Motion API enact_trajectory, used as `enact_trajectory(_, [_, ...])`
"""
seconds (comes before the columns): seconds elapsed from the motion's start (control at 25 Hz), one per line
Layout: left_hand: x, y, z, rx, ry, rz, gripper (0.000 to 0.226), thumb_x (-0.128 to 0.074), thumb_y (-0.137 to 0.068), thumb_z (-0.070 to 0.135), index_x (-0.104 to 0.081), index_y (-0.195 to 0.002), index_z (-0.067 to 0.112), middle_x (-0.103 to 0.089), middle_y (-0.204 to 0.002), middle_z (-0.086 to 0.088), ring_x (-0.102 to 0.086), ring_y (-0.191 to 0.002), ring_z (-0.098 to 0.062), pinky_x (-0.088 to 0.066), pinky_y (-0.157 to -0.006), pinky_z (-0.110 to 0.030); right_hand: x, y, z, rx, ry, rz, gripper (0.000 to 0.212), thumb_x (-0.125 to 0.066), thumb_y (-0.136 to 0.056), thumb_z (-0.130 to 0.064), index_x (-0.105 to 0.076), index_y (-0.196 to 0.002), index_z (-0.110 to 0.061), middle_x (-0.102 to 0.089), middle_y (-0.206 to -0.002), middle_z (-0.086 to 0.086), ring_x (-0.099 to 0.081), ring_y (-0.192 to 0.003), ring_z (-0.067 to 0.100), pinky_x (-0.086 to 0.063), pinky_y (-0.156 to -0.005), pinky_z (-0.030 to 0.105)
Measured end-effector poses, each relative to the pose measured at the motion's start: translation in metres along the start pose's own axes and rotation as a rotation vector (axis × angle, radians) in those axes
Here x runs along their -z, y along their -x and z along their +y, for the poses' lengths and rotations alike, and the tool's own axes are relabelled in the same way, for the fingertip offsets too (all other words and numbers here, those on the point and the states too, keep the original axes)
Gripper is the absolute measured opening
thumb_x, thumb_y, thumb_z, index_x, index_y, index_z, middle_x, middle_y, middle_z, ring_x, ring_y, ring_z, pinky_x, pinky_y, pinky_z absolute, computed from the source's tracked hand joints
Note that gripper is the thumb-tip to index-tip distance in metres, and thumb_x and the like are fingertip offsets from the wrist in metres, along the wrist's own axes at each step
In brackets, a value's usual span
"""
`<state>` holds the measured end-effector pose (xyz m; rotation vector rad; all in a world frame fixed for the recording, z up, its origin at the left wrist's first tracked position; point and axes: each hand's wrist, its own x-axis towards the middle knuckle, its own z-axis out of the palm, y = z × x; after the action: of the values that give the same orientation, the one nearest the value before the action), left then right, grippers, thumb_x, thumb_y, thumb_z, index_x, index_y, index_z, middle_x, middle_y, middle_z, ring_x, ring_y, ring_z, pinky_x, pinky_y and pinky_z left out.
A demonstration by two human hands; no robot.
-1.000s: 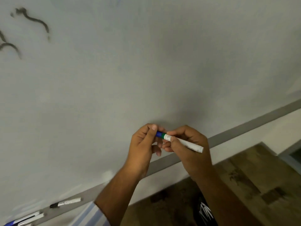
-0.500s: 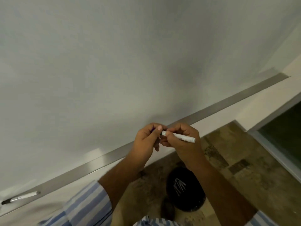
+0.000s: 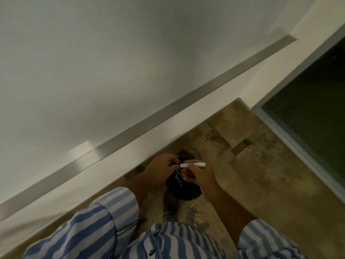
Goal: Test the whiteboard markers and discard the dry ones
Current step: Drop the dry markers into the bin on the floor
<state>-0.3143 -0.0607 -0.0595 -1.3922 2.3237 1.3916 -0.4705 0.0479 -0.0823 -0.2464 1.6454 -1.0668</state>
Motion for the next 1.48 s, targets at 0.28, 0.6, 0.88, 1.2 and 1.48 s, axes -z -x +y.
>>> enact_trajectory(0.28, [-0.033, -0.009, -0.019, 0.108, 0.081, -0.154, 0.024, -0.063, -0.104, 0.02, -0.075, -0.123, 0.011, -0.073, -0.124, -0.005, -0.067, -0.117, -0.02, -0.049, -0.094, -0.025, 0.042, -0.033, 0.053, -0.051, 0.249, 0.174, 0.012, -0.071, -0.101, -0.011, -0.071, -0.092, -0.003, -0.073, -0.082, 0.017, -0.073, -0.076, 0.031, -0.067, -0.078, 0.052])
enact_trajectory(0.6, [-0.037, -0.004, -0.038, 0.204, 0.144, -0.2, 0.019, -0.062, -0.104, 0.02, -0.074, -0.119, 0.014, -0.07, -0.12, -0.003, -0.064, -0.115, -0.02, -0.048, -0.095, -0.027, 0.051, -0.064, 0.059, -0.082, 0.444, 0.175, 0.035, -0.079, -0.096, -0.021, -0.066, -0.069, -0.003, -0.071, -0.077, 0.028, -0.073, -0.068, 0.039, -0.065, -0.074, 0.057])
enact_trajectory(0.88, [-0.026, 0.015, -0.052, 0.232, 0.187, -0.009, 0.013, -0.064, -0.099, 0.011, -0.076, -0.104, 0.014, -0.074, -0.11, -0.001, -0.069, -0.104, -0.018, -0.048, -0.08, -0.02, 0.048, -0.056, 0.052, -0.088, 0.398, 0.183, 0.03, -0.08, -0.096, -0.019, -0.072, -0.077, 0.002, -0.074, -0.077, 0.021, -0.071, -0.065, 0.027, -0.068, -0.073, 0.047])
enact_trajectory(1.2, [-0.009, 0.033, -0.058, 0.24, 0.228, 0.078, 0.014, -0.064, -0.1, 0.017, -0.075, -0.109, 0.015, -0.072, -0.106, 0.003, -0.065, -0.098, -0.012, -0.046, -0.075, -0.018, 0.012, -0.042, 0.034, -0.047, 0.263, 0.102, 0.018, -0.076, -0.099, -0.016, -0.076, -0.084, -0.007, -0.077, -0.086, 0.02, -0.073, -0.075, 0.026, -0.065, -0.07, 0.037])
enact_trajectory(1.48, [0.027, 0.078, -0.079, 0.326, 0.338, 0.251, 0.015, -0.065, -0.1, 0.028, -0.075, -0.108, 0.021, -0.072, -0.108, 0.004, -0.066, -0.101, -0.012, -0.049, -0.086, -0.026, -0.075, -0.02, -0.007, 0.167, 0.401, -0.207, 0.01, -0.074, -0.099, -0.014, -0.077, -0.098, -0.004, -0.078, -0.085, 0.011, -0.072, -0.07, 0.019, -0.062, -0.062, 0.024])
